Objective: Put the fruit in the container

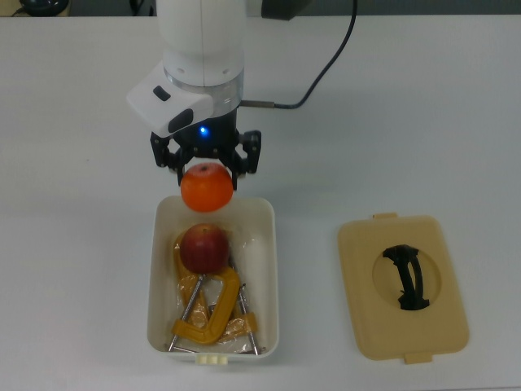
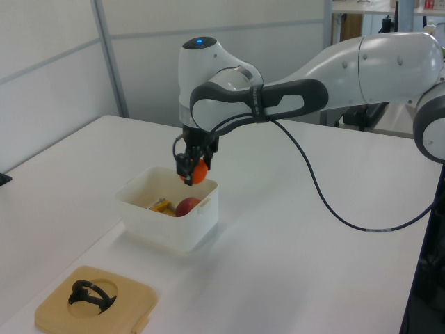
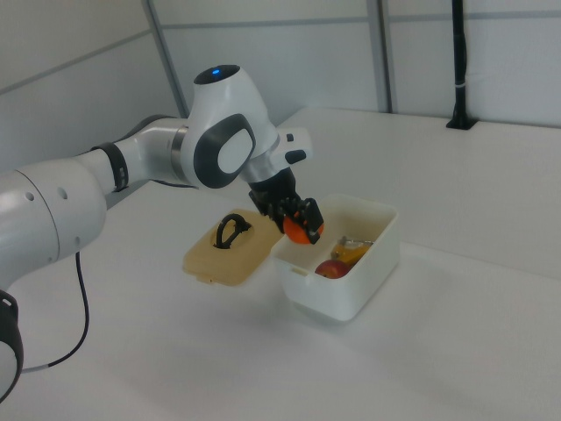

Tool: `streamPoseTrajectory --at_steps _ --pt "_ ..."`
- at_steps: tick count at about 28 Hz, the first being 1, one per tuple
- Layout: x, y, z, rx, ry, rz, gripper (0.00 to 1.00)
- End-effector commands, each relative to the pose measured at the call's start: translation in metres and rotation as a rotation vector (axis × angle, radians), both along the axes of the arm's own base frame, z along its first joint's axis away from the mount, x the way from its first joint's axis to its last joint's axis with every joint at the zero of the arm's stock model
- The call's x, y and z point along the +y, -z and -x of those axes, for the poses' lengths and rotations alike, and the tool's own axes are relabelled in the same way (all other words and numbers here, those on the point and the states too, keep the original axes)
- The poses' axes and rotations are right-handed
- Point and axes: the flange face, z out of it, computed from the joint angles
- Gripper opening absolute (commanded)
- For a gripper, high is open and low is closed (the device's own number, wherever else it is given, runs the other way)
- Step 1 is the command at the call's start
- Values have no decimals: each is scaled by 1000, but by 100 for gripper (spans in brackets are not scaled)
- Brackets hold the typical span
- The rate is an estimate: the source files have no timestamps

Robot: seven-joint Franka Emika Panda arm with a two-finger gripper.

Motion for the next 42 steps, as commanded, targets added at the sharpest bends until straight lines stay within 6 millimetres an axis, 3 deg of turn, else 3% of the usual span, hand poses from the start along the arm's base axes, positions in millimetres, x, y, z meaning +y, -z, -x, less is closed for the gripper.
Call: streamPoseTrajectory --at_steps 1,3,4,5,13,18,26,32,42 --pt "-1 17 -18 -116 86 -34 35" --pt "-1 19 -22 -147 96 -39 62" --pt "-3 26 -24 -149 102 -39 96" --pt "-4 30 -24 -143 102 -35 100" --pt "-13 36 -23 -128 112 -19 100" --pt "-30 22 -12 -71 139 -20 100" --pt "-57 -18 27 94 97 -2 100" --pt "-66 -25 44 198 32 11 100" --pt "-60 -21 45 212 11 10 100"
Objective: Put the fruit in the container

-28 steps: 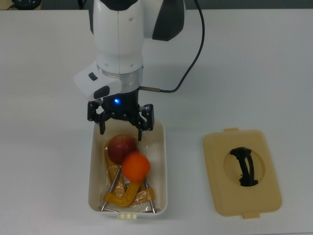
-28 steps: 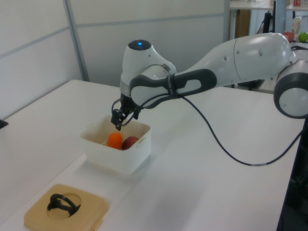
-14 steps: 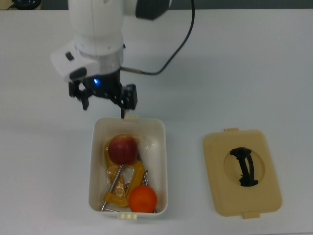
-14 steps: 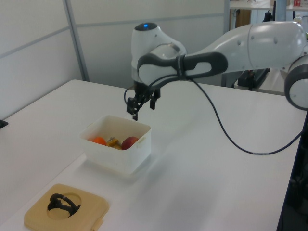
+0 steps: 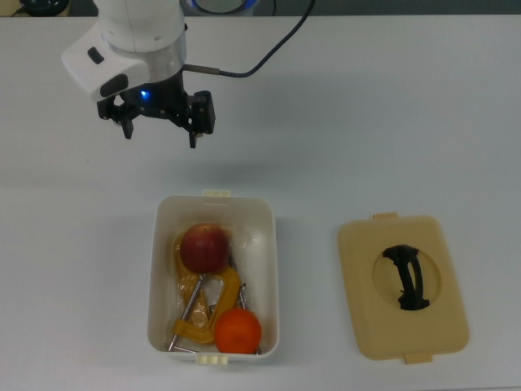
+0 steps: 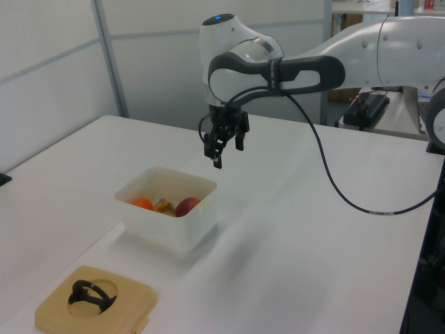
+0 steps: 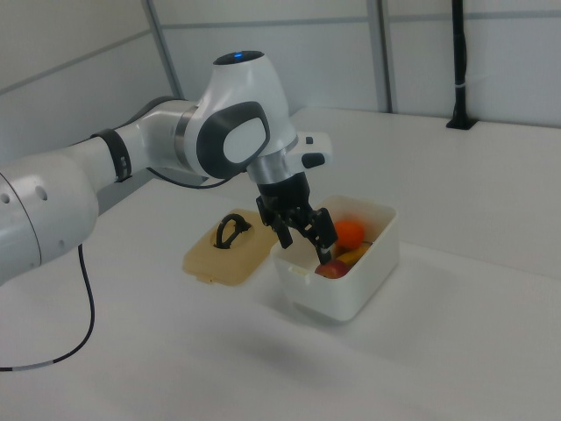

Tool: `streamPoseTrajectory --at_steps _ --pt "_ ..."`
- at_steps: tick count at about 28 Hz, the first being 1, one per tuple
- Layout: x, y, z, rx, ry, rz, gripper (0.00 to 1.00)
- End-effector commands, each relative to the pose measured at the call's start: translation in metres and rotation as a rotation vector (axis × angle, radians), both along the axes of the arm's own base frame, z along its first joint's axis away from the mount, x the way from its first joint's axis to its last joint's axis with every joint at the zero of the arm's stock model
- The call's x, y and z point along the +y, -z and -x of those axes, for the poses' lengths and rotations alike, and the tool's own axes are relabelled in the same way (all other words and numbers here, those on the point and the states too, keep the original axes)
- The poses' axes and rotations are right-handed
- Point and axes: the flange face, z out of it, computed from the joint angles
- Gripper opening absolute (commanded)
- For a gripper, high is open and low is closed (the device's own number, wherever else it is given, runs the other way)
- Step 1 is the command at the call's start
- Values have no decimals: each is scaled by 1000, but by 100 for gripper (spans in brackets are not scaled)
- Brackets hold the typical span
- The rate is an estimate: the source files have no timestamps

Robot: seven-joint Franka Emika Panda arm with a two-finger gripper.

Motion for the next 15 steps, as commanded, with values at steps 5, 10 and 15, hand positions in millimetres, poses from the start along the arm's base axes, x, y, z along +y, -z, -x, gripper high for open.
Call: streamPoseTrajectory --at_steps 5,10,15 --pt "11 5 9 50 -50 -25 100" --pt "17 4 8 51 -117 -35 100" --pt "19 2 9 54 -178 -42 100"
